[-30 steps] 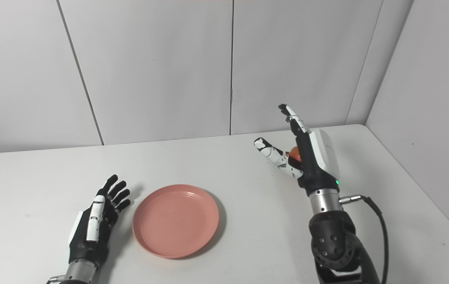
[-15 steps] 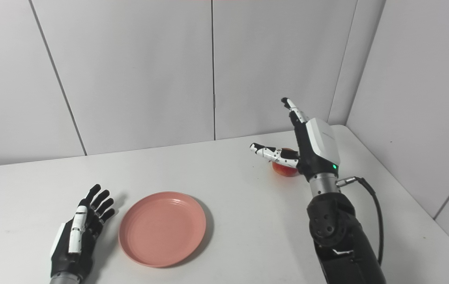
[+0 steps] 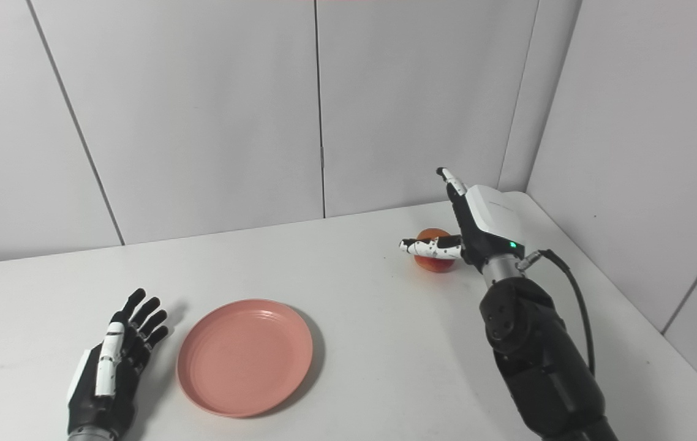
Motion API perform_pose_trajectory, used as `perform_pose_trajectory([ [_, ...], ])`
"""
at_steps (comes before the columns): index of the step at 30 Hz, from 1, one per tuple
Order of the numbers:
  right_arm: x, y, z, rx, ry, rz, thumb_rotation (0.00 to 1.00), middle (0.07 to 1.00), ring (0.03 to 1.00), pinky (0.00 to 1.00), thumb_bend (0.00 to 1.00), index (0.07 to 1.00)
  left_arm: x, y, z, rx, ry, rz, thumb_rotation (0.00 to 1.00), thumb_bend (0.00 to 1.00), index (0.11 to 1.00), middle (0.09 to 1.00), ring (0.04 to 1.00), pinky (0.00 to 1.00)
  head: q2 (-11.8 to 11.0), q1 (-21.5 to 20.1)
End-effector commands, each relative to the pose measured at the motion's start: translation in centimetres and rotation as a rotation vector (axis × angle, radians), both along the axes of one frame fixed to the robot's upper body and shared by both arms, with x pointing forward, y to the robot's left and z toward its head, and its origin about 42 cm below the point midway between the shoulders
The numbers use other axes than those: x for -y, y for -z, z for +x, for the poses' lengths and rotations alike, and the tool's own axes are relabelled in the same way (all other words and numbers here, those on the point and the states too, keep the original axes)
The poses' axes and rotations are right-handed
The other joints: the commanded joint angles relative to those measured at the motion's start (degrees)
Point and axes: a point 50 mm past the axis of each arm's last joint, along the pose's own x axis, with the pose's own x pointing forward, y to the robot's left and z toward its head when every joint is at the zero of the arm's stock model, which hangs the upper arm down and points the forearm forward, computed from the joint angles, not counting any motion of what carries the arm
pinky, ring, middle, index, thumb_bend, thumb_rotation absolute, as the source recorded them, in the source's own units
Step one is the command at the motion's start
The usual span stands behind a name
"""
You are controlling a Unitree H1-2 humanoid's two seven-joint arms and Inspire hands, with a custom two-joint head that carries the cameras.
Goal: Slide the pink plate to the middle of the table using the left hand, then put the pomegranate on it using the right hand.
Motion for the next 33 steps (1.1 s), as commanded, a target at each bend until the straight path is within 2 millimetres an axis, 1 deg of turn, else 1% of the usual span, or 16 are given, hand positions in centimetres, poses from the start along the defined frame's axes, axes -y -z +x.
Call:
perform_pose_trajectory([
  [1, 0.5, -3.1, 1.2, 0.071, 0.008, -0.038, 0.46, 0.905, 0.828, 0.69, 0.95, 0.926, -0.5, 0.4, -0.1, -0.005, -0.003, -0.004, 1.0, 0.34, 0.908, 0.918, 0.904, 0.91, 0.24, -0.38],
  [10, 1.4, -2.0, 3.1, -0.001, 0.01, -0.043, 0.41, 0.905, 0.84, 0.73, 0.97, 0.917, -0.7, 0.3, -0.1, 0.001, -0.007, -0.006, 1.0, 0.34, 0.908, 0.915, 0.897, 0.9, 0.84, -0.66],
  [16, 1.7, -1.5, 4.3, -0.048, 0.013, -0.053, 0.41, 0.91, 0.846, 0.74, 0.97, 0.917, -0.8, 0.2, -0.1, 0.0, -0.003, -0.017, 1.0, 0.35, 0.911, 0.918, 0.901, 0.91, 1.33, -0.75],
  [19, 1.8, -1.4, 5.0, -0.07, 0.008, -0.046, 0.4, 0.915, 0.852, 0.74, 0.97, 0.921, -0.9, 0.1, -0.2, -0.002, -0.004, -0.015, 1.0, 0.35, 0.911, 0.918, 0.9, 0.91, 1.65, -0.8],
  [25, 1.9, -1.1, 6.3, -0.111, -0.007, -0.041, 0.41, 0.912, 0.858, 0.75, 0.98, 0.915, -0.9, 0.0, -0.2, -0.002, 0.001, -0.02, 1.0, 0.35, 0.909, 0.916, 0.901, 0.91, 2.18, -0.71],
  [28, 1.8, -1.0, 6.7, -0.133, -0.004, -0.033, 0.41, 0.915, 0.867, 0.77, 0.97, 0.916, -1.0, 0.1, -0.2, 0.001, 0.004, -0.019, 1.0, 0.35, 0.914, 0.92, 0.906, 0.91, 2.23, -0.66],
  [33, 1.7, -0.8, 7.5, -0.149, -0.004, 0.0, 0.39, 0.91, 0.876, 0.79, 0.98, 0.902, -1.0, 0.0, -0.2, 0.004, -0.003, -0.005, 1.0, 0.36, 0.903, 0.912, 0.895, 0.9, 2.74, -0.51],
])
